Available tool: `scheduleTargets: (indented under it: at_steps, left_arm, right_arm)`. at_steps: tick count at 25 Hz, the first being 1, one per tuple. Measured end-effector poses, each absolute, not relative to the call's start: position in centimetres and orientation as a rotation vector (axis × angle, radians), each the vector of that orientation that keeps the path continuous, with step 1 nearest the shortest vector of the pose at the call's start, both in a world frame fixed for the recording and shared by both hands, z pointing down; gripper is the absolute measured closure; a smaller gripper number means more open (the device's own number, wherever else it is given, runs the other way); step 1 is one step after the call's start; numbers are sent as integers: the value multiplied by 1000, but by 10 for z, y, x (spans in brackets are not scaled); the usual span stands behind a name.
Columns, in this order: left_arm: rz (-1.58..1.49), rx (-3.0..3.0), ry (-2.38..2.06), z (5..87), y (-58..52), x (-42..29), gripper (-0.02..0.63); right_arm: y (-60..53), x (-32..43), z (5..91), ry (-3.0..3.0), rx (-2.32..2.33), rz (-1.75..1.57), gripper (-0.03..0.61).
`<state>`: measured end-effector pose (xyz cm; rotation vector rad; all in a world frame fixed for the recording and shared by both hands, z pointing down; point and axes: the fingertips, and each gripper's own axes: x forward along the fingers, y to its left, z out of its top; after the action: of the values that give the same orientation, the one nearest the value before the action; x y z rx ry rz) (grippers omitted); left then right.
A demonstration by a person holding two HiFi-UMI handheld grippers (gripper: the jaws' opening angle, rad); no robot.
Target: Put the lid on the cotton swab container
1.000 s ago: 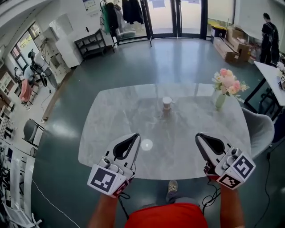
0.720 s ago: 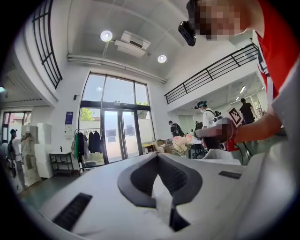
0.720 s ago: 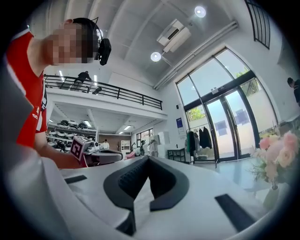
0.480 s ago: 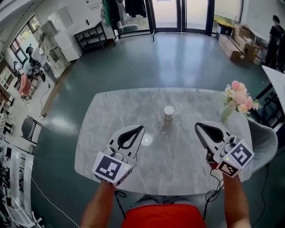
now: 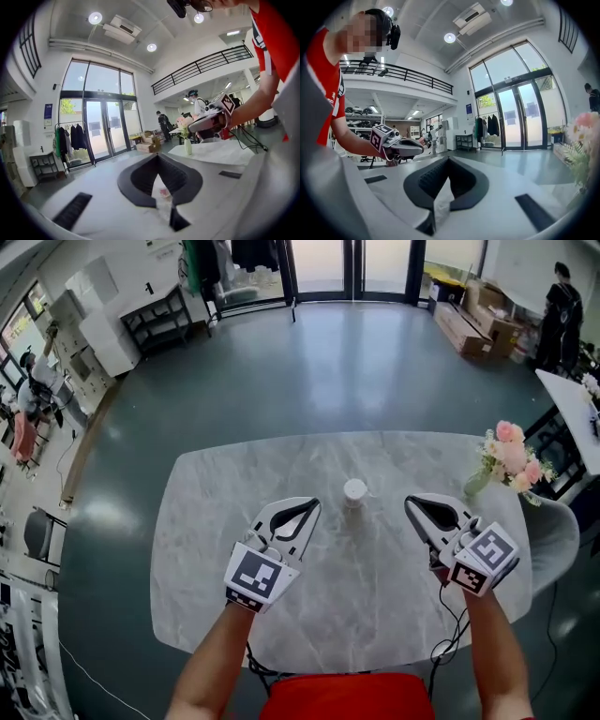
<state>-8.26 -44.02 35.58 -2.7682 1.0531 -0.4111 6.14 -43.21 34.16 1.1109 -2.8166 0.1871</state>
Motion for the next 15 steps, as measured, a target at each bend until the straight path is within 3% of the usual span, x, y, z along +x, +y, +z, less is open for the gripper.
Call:
scheduleTargets:
  at_steps: [10,15]
  left_arm:
    - [-467,-2893,1023,428,-489,-42,587]
    - [-566,-2941,974,470,-499,-27,452]
  right_arm:
    - [-474,79,401,-2732,1004,249,547]
    - [-484,75,443,-2684,871,314,420]
